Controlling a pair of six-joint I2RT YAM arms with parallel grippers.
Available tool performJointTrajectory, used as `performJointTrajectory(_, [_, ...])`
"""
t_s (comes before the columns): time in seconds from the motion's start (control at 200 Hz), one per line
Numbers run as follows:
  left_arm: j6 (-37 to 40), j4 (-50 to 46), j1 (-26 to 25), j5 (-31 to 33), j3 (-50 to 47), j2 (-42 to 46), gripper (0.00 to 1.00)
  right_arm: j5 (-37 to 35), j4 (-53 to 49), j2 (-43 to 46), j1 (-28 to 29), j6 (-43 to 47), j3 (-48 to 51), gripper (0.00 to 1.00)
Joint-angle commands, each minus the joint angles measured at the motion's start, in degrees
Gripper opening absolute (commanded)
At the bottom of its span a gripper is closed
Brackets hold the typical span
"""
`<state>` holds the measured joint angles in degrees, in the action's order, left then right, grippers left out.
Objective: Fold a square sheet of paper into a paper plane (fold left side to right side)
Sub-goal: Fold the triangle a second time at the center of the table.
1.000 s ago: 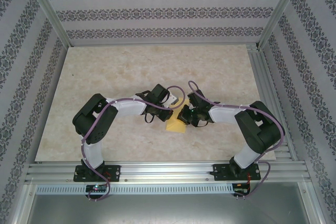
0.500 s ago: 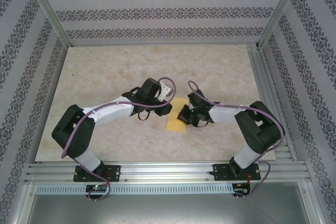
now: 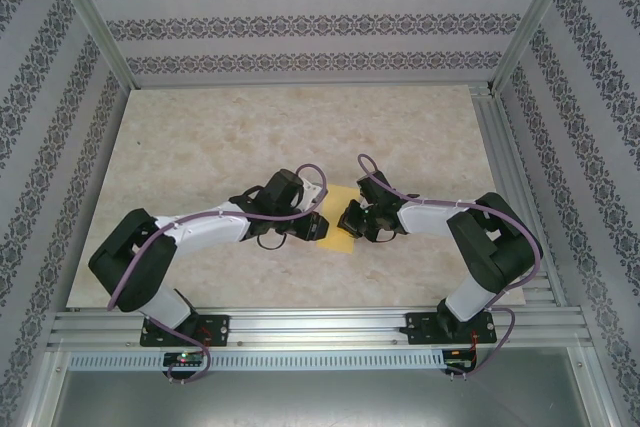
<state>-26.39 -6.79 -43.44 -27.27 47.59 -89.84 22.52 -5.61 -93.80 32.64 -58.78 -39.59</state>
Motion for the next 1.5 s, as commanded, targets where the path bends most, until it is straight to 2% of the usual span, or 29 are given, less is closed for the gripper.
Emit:
performJointTrajectory(0.0, [-2.5, 2.8, -1.3, -2.1, 1.3, -2.6, 0.22, -3.1, -3.4, -1.2, 0.6, 0.9, 1.2, 0.04])
performJointTrajectory(0.395, [-1.2, 2.5, -1.6, -2.0, 1.3, -9.0, 0.21, -3.2, -3.9, -1.3, 0.7, 1.1, 1.1, 0.04])
performJointTrajectory(0.629, [-0.5, 1.3, -1.6, 0.1, 0.9, -9.5, 0.21, -3.2, -4.1, -1.3, 0.6, 1.3, 1.0, 0.04])
performJointTrajectory(1.254, [-0.6, 2.4, -1.7, 0.1, -1.4, -10.9, 0.21, -3.1, -4.2, -1.4, 0.5, 1.5, 0.9, 0.04])
performJointTrajectory(1.494, [0.6, 0.0, -1.6, 2.6, -2.3, -10.3, 0.16, -2.2, -2.9, -0.2, 0.1, 3.3, -0.2, 0.04])
